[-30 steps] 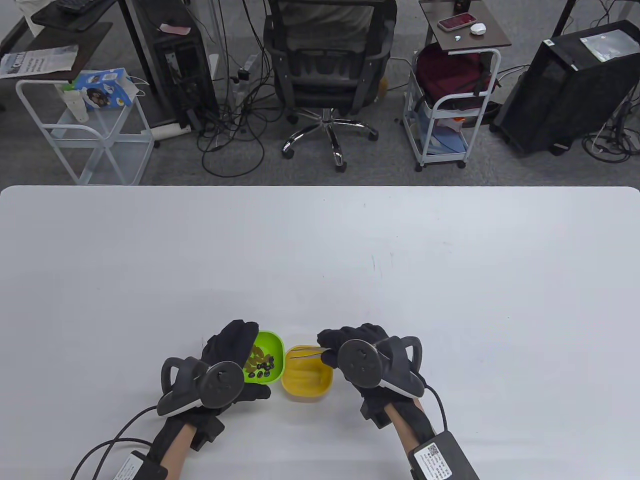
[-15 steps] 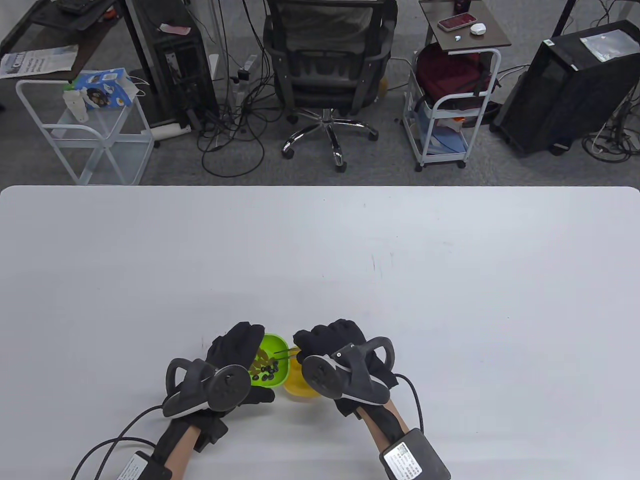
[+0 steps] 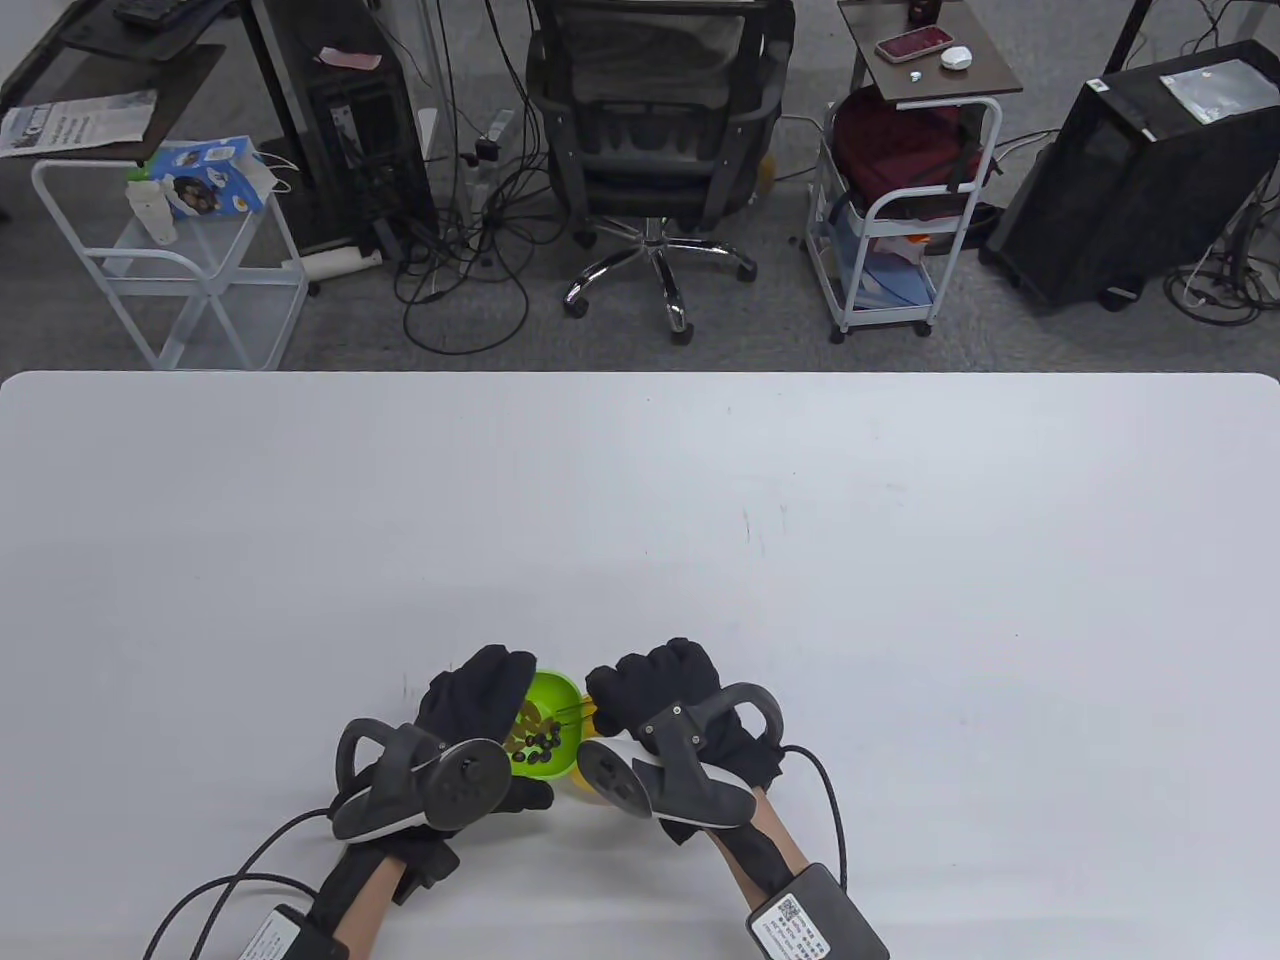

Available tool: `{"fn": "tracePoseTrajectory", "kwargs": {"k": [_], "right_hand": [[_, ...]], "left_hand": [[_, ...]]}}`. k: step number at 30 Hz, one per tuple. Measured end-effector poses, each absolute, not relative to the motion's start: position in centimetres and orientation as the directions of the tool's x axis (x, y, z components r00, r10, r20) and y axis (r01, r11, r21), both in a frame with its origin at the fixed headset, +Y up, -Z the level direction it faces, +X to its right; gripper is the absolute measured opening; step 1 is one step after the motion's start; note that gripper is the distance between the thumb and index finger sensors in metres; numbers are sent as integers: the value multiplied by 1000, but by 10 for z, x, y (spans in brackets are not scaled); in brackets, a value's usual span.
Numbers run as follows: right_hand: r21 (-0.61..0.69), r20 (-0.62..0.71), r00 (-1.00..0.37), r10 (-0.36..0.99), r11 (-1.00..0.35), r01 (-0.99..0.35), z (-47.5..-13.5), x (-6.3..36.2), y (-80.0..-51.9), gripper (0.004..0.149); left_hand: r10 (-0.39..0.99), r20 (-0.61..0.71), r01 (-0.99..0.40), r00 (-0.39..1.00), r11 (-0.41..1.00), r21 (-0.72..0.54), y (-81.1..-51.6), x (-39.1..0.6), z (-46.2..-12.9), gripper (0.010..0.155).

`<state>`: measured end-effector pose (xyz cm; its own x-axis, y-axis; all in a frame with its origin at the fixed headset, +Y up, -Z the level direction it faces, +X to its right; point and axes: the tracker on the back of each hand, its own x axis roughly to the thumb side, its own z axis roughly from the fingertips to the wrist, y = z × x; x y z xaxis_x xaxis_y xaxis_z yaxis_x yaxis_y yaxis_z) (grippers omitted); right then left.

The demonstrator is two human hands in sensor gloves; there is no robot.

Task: Pick coffee beans with tweezers into small dish

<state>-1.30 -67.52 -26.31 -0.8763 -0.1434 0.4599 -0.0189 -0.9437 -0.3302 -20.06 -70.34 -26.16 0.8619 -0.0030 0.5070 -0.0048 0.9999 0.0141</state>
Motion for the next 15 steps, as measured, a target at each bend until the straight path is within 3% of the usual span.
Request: {"fn": "tracePoseTrajectory", "kwargs": {"k": [15], "right_hand": [[-318,468,-862,-196,-947,43,-261,-24,-680,43]], "left_hand": [[-34,513,17,858,999,38,-701,-199,-260,114]]}}
